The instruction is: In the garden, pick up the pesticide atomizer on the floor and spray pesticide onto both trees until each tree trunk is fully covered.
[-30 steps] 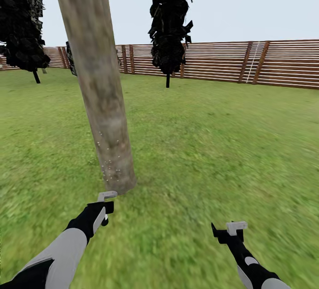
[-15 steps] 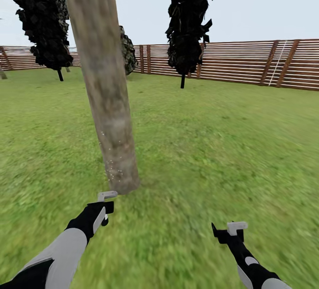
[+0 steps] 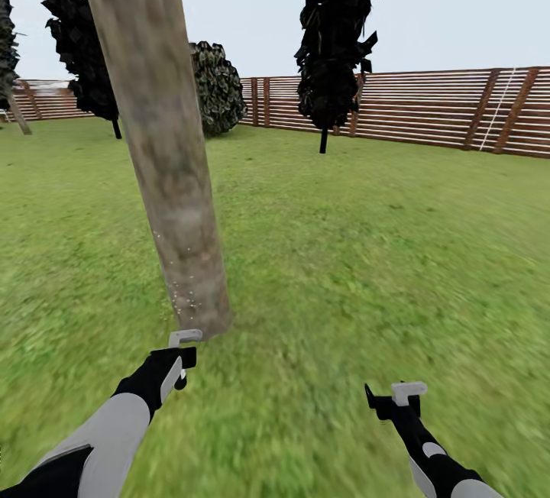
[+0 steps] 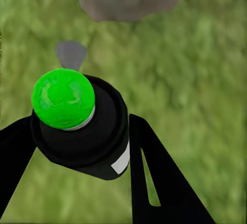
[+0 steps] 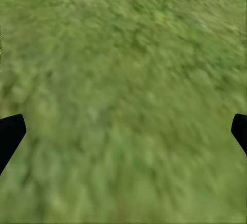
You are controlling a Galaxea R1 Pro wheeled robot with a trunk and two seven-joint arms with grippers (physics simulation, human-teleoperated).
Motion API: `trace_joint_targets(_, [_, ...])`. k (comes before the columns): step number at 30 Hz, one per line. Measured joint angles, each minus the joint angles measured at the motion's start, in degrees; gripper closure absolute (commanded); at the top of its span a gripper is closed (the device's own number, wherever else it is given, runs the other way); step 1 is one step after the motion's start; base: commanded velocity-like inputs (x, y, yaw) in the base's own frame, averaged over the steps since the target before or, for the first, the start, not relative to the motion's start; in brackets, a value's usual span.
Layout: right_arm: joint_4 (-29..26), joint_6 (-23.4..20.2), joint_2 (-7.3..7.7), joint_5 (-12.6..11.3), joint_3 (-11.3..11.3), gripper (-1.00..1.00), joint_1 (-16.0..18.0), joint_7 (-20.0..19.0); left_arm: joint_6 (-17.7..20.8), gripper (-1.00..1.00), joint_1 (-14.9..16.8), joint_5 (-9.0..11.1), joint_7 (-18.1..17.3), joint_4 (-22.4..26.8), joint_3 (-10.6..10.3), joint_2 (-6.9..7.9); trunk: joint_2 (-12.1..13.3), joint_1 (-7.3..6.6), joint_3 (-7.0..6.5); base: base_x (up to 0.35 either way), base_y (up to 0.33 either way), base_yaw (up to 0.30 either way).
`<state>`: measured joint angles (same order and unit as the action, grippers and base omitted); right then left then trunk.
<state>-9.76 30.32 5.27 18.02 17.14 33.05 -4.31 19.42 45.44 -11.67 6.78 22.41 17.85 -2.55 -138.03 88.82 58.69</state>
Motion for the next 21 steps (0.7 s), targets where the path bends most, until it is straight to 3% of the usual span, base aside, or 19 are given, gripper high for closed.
trace_joint_targets(15, [0.0,0.0,0.00,0.0,0.0,-1.00,0.0,0.0,0.0,1.00,0.0,0.1,0.0,0.0,0.1,0.00,0.0,0.00,0.00,0.139,-0.271,0.270])
trace_joint_targets(21, [0.0,0.0,0.07,0.0,0.0,-1.00,0.0,0.0,0.1,1.00,0.0,0.1,0.0,0.2,0.1,0.00,0.0,0.00,0.00,0.139,-0.271,0.008])
